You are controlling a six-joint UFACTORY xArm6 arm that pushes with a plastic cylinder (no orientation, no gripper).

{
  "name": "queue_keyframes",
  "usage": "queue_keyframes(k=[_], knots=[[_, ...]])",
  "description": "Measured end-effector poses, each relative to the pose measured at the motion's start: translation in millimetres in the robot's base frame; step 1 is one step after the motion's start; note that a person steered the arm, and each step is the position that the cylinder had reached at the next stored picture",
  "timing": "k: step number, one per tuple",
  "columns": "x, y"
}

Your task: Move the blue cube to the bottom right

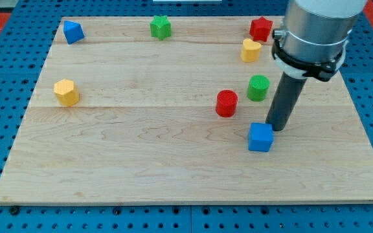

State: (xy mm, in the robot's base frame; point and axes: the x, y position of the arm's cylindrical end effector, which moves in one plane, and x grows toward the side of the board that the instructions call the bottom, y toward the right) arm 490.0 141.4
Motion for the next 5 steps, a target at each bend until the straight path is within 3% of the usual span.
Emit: queue_keyframes(k=[1, 2, 3, 4, 5], knots=[[22.8, 28.5], [45.1, 17.2], [7.3, 22.4], [-12.9, -27.4], [-11.0, -44.3]])
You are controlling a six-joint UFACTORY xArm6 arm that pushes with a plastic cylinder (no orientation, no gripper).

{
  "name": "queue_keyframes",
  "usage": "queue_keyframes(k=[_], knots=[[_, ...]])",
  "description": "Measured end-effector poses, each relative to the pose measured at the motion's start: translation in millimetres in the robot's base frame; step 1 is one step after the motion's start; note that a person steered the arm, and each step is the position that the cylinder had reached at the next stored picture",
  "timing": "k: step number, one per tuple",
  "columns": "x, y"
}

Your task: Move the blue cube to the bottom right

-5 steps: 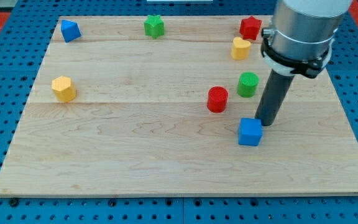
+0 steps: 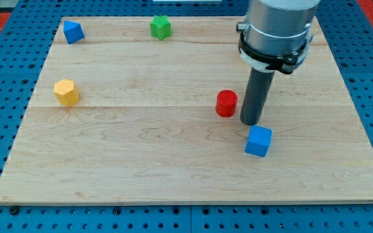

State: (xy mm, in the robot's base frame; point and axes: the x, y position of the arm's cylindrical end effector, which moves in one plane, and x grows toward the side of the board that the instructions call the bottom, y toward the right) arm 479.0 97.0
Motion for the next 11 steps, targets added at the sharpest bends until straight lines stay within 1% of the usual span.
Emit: queue_keyframes(k=[2, 3, 4, 5, 6, 11], knots=[[41.9, 1.4], [60.1, -25.3], [65.3, 37.4], [40.3, -9.1], [14.5, -7.1], [9.7, 1.4]])
